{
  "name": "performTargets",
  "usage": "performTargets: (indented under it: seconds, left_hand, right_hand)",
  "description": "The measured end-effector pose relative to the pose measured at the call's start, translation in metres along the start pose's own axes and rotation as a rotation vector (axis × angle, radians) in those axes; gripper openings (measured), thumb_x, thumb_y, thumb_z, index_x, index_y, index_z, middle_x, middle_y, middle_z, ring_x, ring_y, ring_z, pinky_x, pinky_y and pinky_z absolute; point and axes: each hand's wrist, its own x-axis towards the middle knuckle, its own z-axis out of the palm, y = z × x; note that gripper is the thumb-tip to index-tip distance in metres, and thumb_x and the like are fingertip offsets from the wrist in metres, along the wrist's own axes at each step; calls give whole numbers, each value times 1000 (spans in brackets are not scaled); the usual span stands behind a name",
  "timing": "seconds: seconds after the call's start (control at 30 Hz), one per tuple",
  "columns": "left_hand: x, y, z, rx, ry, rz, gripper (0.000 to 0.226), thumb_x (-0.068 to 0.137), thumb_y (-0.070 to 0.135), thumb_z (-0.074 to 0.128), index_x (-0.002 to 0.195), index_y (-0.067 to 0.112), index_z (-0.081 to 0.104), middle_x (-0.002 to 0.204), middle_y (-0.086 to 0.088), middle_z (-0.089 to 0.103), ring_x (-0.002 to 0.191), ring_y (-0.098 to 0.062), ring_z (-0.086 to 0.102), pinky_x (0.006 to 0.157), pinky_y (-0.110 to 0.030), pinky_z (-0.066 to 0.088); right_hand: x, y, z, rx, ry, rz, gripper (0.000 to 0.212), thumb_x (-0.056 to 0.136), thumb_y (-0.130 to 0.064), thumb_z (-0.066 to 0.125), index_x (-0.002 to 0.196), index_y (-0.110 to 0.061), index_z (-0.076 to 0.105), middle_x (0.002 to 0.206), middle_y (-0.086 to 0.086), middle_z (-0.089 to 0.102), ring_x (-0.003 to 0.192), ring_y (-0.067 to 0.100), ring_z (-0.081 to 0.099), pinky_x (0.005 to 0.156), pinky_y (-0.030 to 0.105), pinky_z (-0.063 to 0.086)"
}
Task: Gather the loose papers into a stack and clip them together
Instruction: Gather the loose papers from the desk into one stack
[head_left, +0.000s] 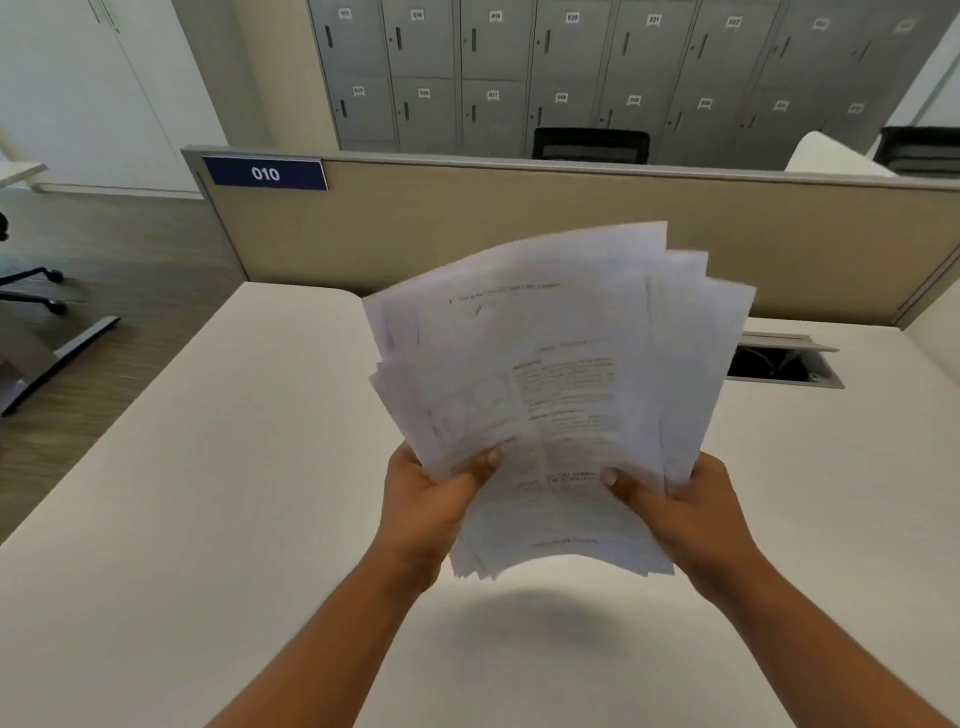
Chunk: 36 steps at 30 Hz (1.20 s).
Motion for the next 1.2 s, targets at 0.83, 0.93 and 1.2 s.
performTargets:
  seconds: [0.83,0.93,1.2]
  left_hand:
    - [29,-15,11,110,-30,-28,10,88,29,70,88,29,80,91,-4,80,91,-28,76,76,-40,65]
    - [27,-13,13,91,8,-3,20,80,40,66,86,25,78,89,-5,80,87,-27,76,76,-38,65]
    - [18,-12,14,60,-34,3,27,85,45,64,95,24,77,91,-4,80,91,-30,76,67,-30,63]
  right_hand:
    - [31,35,0,145,-129,-25,37,82,-13,76,106,-40,72,112,2,74,104,21,70,87,50,58]
    - [29,32,-2,185,-42,-15,26,79,-19,77,104,-26,75,107,1,77,98,21,73,80,42,60]
    - [25,28,1,113,-77,26,32,74,-34,82,102,-22,73,100,-5,78,92,18,75,70,28,61]
